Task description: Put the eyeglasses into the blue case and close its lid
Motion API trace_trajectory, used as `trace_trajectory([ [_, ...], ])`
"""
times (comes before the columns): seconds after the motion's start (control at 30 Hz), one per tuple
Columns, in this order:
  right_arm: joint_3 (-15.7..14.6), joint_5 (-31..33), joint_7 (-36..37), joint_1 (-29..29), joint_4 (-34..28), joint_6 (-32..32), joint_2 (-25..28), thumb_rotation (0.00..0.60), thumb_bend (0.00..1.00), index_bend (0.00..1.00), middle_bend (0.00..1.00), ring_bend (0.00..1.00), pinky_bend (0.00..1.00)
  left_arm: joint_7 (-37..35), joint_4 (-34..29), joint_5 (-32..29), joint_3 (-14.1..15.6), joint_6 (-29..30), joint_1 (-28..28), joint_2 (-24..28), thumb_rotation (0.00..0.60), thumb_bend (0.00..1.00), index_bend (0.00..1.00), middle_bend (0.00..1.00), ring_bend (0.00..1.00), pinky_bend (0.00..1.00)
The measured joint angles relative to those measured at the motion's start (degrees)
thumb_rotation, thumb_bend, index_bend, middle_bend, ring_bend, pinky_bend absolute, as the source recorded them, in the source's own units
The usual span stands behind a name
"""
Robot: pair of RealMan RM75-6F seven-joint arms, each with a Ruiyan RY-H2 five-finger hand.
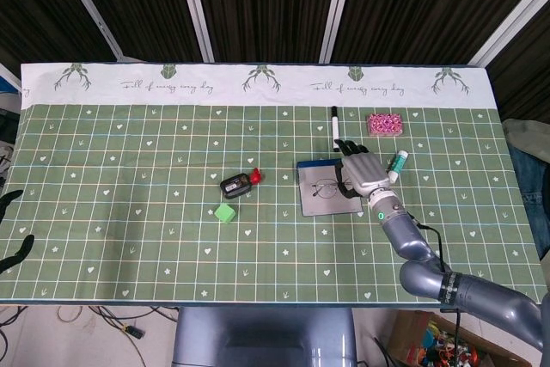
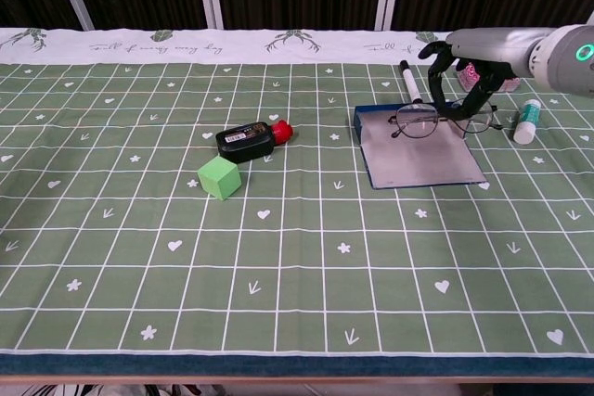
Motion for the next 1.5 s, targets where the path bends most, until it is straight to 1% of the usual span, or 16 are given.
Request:
trace_trajectory([
  [0.1,-0.3,-2.0,3.1,0.8,2.5,-2.5,-0.6,0.6,0.51,0.69,0.0,0.0,0.14,0.0,0.0,0.0,0.0,0.0,0.0,0.0,0.6,0.32,0.15,0.0,0.0,0.0],
  [0.27,-0.8,-7.5,9.0,2.0,6.7,-5.6,-1.6,0.6,0.51,0.69,0.0,0.0,0.14,-0.1,0.1,-0.2,-0.1,-0.1,0.0,0.0,0.6,0.32,0.15,0.0,0.0,0.0],
  [0.4,-1.2,-11.1,13.1,2.7,9.0,-7.4,-2.2,0.6,0.51,0.69,0.0,0.0,0.14,0.0,0.1,-0.2,-0.1,-0.1,0.0,0.0,0.6,0.32,0.15,0.0,0.0,0.0],
  [0.53,-1.9,-15.1,17.5,3.8,12.9,-9.0,-3.2,0.6,0.51,0.69,0.0,0.0,0.14,-0.1,0.1,-0.3,-0.2,-0.1,0.0,0.0,0.6,0.32,0.15,0.0,0.0,0.0],
  [0.63,-2.2,-16.8,20.3,4.5,15.5,-9.8,-4.0,0.6,0.51,0.69,0.0,0.0,0.14,0.0,0.2,-0.3,-0.1,-0.2,0.0,0.0,0.6,0.32,0.15,0.0,0.0,0.0],
  [0.93,-3.3,-19.3,26.3,6.0,22.6,-11.4,-6.8,0.6,0.51,0.69,0.0,0.0,0.14,0.0,0.3,-0.6,-0.2,-0.2,-0.1,0.0,0.6,0.32,0.15,0.0,0.0,0.0],
  [1.5,-5.0,-22.3,32.7,8.1,30.2,-12.2,-10.6,0.6,0.51,0.69,0.0,0.0,0.14,0.0,0.5,-0.6,-0.3,-0.4,-0.2,0.0,0.6,0.32,0.15,0.0,0.0,0.0],
])
